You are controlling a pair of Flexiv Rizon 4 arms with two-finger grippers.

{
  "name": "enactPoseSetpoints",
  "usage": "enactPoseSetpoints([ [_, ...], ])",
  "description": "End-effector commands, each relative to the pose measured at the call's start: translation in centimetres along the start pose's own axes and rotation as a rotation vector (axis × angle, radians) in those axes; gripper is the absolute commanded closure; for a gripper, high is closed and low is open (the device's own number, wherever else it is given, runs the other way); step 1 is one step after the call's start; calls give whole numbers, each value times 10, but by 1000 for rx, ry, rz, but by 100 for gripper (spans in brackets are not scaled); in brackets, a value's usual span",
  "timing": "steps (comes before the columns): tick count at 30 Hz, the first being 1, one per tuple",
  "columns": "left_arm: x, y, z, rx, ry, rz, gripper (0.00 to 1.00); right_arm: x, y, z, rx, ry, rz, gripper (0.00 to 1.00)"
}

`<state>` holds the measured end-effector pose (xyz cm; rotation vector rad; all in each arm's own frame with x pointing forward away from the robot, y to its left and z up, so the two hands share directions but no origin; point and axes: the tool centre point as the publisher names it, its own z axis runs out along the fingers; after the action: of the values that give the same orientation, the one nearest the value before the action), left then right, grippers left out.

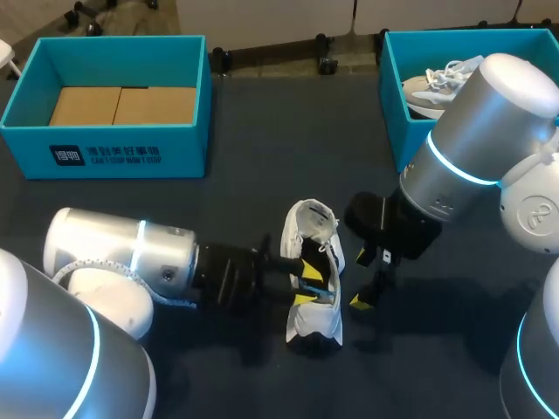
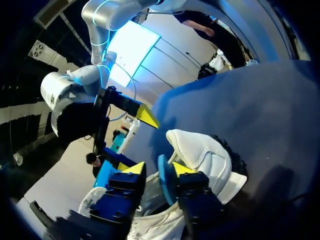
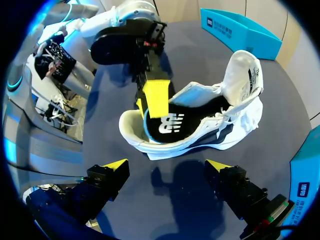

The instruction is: Take the shoe out of the shoebox, open the shoe tongue, remove and reinsert the insole, then place the shoe into the shoebox

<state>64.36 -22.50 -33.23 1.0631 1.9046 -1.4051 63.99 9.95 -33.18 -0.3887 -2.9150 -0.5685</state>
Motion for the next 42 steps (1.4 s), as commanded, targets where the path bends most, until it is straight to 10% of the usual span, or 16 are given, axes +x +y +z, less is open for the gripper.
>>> enactPoseSetpoints([
  [1, 0, -17, -19, -31, 23, -1, 37, 0, 1, 2, 0, 0, 0, 0],
  [24, -30, -25, -50, -143, 249, 32, 55, -23, -41, -44, -43, 23, -47, 0],
  [28, -35, -27, -51, -115, 371, 33, 100, -32, -61, -64, -30, 11, -68, 0],
  [42, -44, -31, -55, -107, 557, -13, 100, -43, -84, -85, 27, 40, -169, 0],
])
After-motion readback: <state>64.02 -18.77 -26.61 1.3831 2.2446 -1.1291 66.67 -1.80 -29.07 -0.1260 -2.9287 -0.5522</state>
